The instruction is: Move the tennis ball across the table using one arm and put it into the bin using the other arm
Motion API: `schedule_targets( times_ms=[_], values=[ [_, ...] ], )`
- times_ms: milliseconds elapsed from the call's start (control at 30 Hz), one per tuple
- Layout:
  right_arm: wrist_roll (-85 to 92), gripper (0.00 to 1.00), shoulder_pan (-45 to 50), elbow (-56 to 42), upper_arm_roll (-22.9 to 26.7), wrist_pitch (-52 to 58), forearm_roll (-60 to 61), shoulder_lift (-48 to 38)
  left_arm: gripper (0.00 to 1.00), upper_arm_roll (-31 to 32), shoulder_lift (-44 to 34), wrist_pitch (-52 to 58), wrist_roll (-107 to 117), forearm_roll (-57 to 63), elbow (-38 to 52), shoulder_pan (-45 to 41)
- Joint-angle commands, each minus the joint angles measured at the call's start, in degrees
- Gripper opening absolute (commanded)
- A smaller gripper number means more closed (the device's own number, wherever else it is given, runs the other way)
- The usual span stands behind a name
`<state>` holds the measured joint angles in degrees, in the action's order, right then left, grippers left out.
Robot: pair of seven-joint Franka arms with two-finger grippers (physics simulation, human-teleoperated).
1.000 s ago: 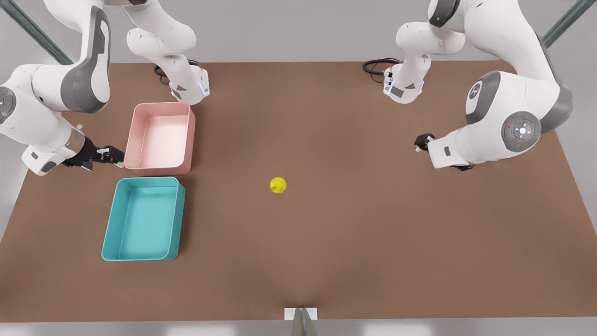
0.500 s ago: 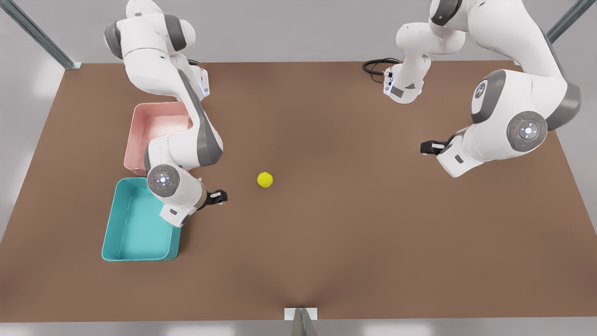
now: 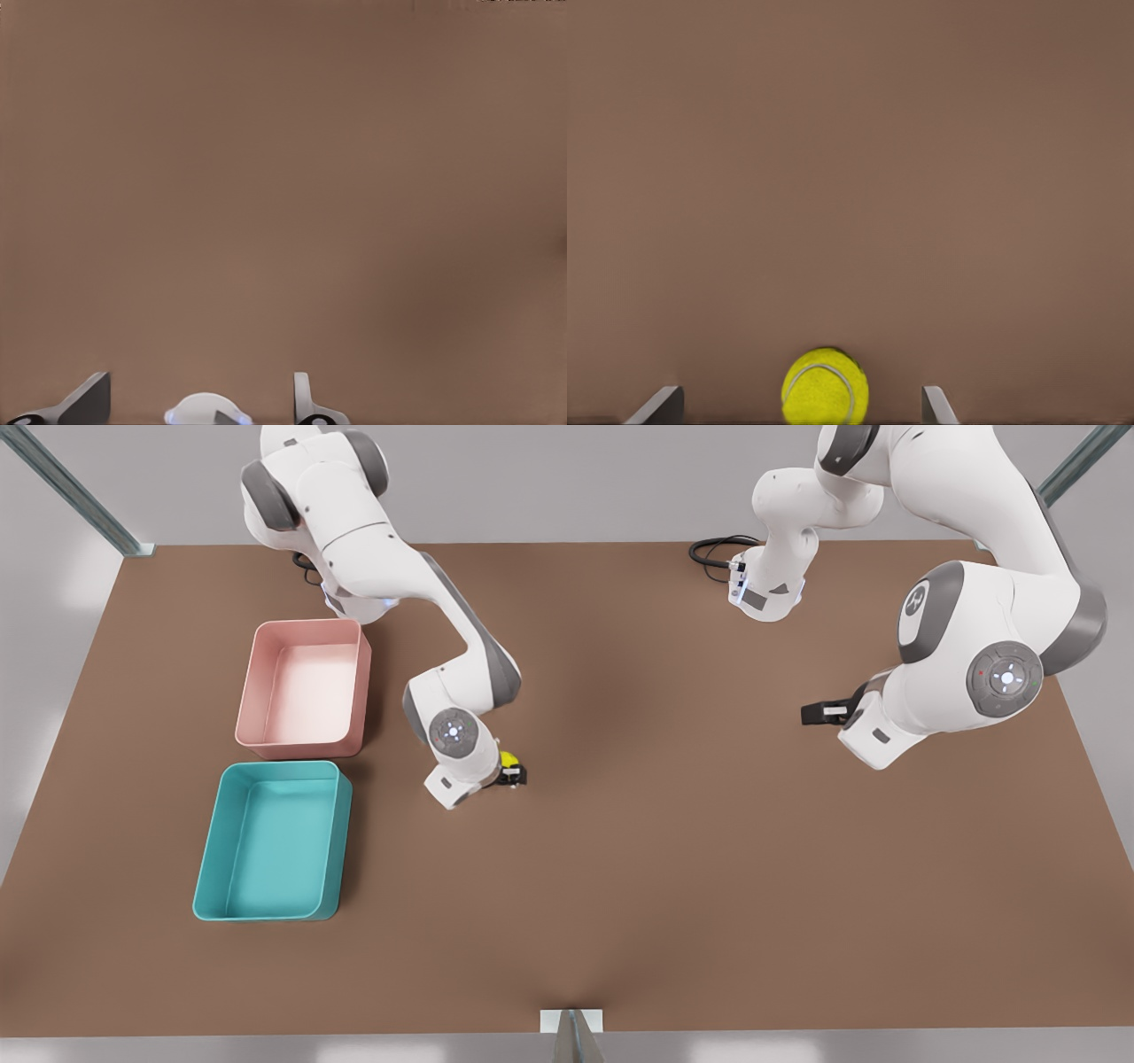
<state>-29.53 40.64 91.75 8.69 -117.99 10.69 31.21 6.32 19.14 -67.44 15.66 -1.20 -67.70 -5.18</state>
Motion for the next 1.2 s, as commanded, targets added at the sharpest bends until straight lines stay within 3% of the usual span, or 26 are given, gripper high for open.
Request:
schedule_targets(
  times_ms=[0, 300, 900, 1167],
  values=[
    [-21.97, 1.00, 0.85, 2.38, 0.01, -8.04, 0.12, -0.89, 1.00, 0.00, -0.07, 0.03, 6.75, -0.03, 0.02, 0.08],
    [-22.06, 1.00, 3.48, 13.99, 0.10, -18.42, -0.41, -2.56, 1.00, 0.00, 0.28, 0.21, 6.32, -0.38, 0.02, 0.96],
    [-21.18, 1.00, 6.21, 23.21, 0.01, -27.82, -0.93, -2.03, 1.00, 0.00, 0.63, 2.76, 6.23, -0.82, -0.07, 1.84],
    [-21.09, 1.00, 7.26, 22.34, 0.01, -28.09, -0.93, -0.10, 1.00, 0.09, 1.25, 2.32, 6.23, -1.79, -0.07, 1.75]
  ],
)
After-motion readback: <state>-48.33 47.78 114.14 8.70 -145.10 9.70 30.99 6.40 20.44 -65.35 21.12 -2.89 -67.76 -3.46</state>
